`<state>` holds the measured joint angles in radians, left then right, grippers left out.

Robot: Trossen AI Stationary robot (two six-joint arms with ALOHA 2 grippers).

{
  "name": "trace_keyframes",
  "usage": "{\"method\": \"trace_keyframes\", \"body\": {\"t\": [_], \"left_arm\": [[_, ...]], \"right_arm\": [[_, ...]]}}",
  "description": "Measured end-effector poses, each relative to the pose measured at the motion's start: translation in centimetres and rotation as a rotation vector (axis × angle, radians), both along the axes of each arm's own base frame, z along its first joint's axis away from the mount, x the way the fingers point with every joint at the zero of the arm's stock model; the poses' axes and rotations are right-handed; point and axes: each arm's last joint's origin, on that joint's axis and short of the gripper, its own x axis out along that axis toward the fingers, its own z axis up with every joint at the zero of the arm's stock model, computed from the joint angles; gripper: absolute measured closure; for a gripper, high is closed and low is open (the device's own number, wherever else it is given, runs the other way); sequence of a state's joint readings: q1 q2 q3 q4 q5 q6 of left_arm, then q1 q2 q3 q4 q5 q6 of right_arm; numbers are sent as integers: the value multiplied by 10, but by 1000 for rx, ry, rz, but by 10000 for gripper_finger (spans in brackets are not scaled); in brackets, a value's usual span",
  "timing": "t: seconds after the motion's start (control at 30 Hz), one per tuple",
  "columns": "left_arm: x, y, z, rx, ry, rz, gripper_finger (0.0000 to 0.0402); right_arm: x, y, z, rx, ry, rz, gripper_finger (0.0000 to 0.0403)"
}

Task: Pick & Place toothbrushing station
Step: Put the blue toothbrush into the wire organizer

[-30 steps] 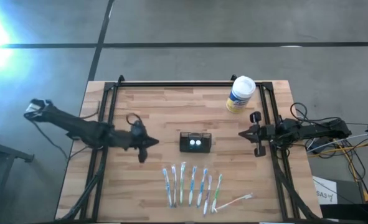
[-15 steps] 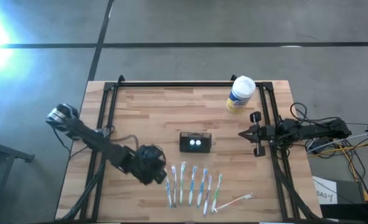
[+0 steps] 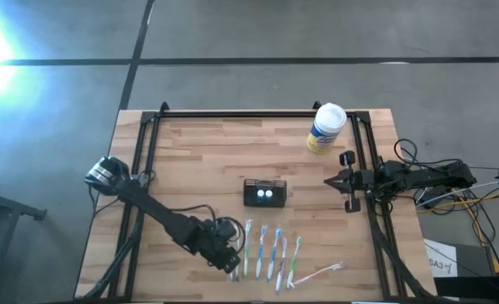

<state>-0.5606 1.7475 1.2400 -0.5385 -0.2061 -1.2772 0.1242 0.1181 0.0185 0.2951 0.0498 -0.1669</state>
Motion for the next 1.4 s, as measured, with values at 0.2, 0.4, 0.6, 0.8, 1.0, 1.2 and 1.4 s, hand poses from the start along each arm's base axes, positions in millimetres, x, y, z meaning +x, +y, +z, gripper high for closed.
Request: {"method": "trace_keyframes", "body": {"t": [0.2,0.4,0.6,0.8,1.0,1.2,1.4], "left_arm": [[3,7,-7,-79,95,39,153],[5,14,-23,-85,211,63,173],[10,30,-32,-17,255,49,183],[18,43,-43,20,291,46,184],[20,54,-51,98,333,-49,184],[22,65,-43,211,312,-189,183],[19,66,-27,233,373,-197,183]], "right_arm": [[0,0,0,7,7,1,394],[0,0,-1,29,11,5,394],[0,0,-1,33,12,7,394],[0,0,-1,33,12,6,394],[0,0,-1,27,12,4,394],[0,0,-1,25,13,2,394],[0,0,-1,24,13,1,394]]}}
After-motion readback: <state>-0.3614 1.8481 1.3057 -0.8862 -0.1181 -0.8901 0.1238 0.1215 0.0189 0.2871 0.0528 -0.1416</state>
